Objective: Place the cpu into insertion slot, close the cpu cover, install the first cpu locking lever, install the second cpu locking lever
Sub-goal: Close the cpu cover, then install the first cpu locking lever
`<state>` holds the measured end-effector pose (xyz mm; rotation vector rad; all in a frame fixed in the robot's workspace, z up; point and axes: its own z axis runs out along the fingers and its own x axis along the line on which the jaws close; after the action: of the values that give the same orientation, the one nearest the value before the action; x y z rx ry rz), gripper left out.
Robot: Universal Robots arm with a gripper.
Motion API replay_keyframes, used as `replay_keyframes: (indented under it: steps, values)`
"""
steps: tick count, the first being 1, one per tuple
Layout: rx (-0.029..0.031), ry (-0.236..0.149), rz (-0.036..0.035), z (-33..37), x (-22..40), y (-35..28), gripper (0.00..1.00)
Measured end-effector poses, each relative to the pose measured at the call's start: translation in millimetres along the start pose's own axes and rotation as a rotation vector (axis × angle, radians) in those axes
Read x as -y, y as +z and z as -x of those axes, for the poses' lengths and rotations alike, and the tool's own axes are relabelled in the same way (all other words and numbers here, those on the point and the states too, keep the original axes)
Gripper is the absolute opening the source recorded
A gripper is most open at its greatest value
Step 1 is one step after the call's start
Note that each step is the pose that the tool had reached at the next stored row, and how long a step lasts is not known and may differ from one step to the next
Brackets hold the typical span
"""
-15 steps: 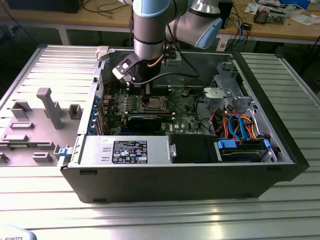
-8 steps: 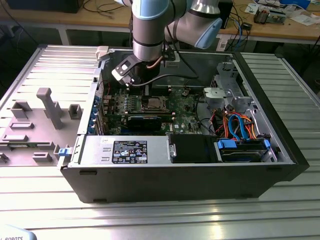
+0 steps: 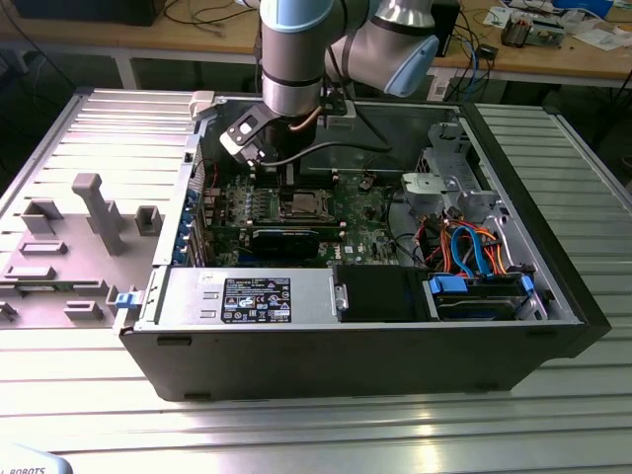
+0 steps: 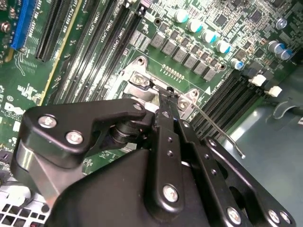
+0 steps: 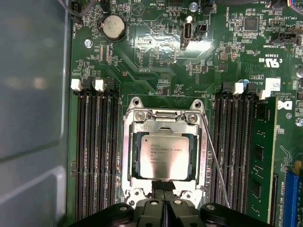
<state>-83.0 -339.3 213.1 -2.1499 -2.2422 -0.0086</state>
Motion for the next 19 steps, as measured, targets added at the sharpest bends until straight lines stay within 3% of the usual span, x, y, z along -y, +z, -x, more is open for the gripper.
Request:
replay_keyframes:
  steps: [8, 19]
  values:
    - [0.0005, 0.000, -0.0002, 1.0, -23.6, -0.4, 0.11]
    - [0.0004, 0.000, 0.0000, 1.1, -26.0, -0.5, 0.11]
